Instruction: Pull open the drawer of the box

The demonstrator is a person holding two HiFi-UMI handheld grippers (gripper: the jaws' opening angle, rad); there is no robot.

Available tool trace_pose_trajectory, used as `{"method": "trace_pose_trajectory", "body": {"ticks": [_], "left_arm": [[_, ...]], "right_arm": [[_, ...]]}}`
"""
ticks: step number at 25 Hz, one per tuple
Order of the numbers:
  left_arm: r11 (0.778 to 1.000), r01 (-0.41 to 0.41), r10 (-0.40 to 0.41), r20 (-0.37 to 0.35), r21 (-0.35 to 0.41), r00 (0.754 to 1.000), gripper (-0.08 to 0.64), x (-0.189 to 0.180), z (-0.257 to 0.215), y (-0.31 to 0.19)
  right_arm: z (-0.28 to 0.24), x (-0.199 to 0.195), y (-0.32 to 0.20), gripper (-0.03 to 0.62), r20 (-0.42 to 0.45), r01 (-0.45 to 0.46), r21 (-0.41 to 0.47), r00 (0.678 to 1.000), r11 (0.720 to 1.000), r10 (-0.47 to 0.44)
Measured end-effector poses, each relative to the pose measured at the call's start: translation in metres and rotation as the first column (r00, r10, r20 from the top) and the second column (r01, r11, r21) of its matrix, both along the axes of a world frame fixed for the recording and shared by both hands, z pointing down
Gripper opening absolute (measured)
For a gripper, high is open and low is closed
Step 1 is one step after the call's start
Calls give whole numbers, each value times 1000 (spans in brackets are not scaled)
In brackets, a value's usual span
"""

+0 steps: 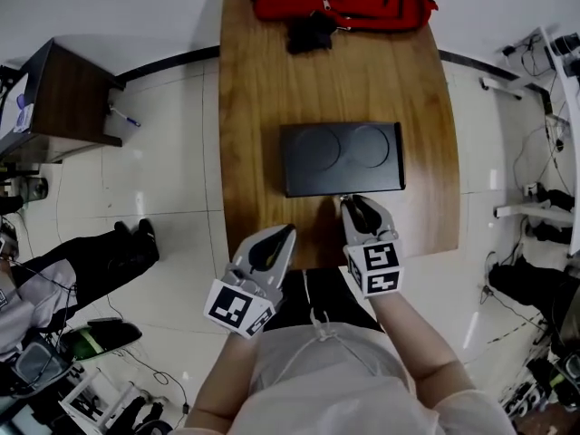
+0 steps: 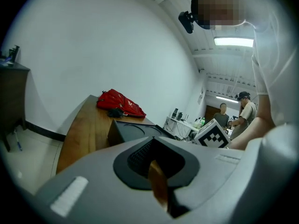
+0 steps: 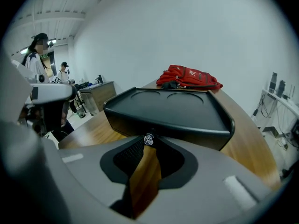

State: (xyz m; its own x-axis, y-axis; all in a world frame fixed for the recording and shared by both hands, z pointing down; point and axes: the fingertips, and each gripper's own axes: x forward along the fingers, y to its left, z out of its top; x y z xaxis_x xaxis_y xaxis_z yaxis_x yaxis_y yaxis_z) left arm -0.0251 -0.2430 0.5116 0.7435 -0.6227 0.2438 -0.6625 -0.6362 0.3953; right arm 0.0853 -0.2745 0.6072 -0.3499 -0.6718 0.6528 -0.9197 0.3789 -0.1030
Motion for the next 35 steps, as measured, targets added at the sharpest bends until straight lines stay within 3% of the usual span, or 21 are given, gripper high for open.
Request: {"method": "trace_pose_trajectory", "body": {"ticks": [4, 19, 35], "left_arm": [[999, -9, 9, -1, -34, 1000, 2, -3, 10, 1], [998, -34, 34, 2, -48, 999, 2, -5, 6, 10], [999, -40, 40, 11, -25, 999, 2, 2, 1, 43]], "right_arm": [[6, -3, -4, 81, 14, -23, -20, 1000, 1000, 23], [13, -5, 20, 75, 49, -49, -72, 997, 996, 52], [20, -6, 89, 75, 37, 23, -135, 999, 991, -18]]}}
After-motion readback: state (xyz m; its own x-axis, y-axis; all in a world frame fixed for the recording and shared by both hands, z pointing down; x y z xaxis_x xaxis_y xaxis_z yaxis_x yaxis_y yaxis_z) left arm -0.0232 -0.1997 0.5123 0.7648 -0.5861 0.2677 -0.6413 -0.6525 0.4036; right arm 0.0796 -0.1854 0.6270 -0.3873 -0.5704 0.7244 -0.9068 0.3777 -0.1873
